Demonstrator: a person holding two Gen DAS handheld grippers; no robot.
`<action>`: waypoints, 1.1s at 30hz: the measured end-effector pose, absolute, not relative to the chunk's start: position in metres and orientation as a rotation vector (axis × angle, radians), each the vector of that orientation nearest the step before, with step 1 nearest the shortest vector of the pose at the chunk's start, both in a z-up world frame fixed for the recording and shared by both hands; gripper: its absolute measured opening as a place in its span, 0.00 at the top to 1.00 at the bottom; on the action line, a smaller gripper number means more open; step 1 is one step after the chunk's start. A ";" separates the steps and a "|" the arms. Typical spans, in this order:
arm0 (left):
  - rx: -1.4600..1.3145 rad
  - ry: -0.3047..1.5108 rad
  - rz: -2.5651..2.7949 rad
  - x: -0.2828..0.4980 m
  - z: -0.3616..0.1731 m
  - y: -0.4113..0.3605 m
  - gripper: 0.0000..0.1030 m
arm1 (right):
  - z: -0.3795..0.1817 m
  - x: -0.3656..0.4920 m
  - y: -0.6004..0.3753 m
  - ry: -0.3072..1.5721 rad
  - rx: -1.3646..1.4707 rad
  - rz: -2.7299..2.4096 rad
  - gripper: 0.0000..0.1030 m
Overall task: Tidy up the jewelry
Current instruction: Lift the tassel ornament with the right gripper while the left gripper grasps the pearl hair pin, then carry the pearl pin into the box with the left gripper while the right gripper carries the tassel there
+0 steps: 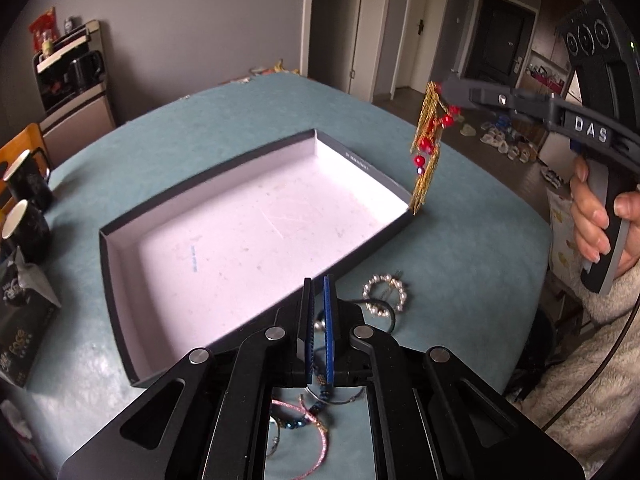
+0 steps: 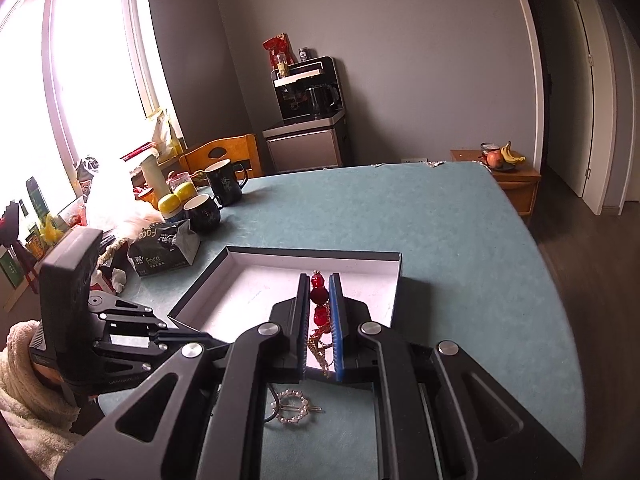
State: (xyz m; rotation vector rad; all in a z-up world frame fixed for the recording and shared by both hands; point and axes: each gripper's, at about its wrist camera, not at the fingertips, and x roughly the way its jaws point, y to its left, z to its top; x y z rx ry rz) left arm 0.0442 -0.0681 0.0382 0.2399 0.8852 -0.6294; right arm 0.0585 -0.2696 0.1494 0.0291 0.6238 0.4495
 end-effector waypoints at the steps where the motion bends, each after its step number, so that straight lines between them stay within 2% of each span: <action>1: 0.253 0.909 -0.633 0.044 0.031 -0.071 0.88 | 0.148 0.059 -0.270 0.630 0.030 0.449 0.91; 3: 0.278 0.940 -0.628 0.043 0.017 -0.074 0.50 | 0.145 0.061 -0.271 0.644 0.035 0.449 0.91; 4: 0.273 0.949 -0.630 0.044 0.013 -0.073 0.46 | 0.143 0.062 -0.271 0.650 0.035 0.449 0.91; 13: 0.200 1.063 -0.532 0.067 -0.018 -0.069 0.45 | 0.136 0.059 -0.273 0.664 0.033 0.449 0.91; 18: 0.166 1.054 -0.497 0.063 -0.020 -0.076 0.31 | 0.133 0.059 -0.276 0.667 0.041 0.450 0.91; 21: 0.209 1.038 -0.467 0.058 -0.023 -0.085 0.27 | 0.132 0.060 -0.277 0.668 0.044 0.454 0.91; 33: 0.205 1.006 -0.433 0.055 -0.020 -0.083 0.31 | 0.129 0.057 -0.280 0.669 0.049 0.453 0.91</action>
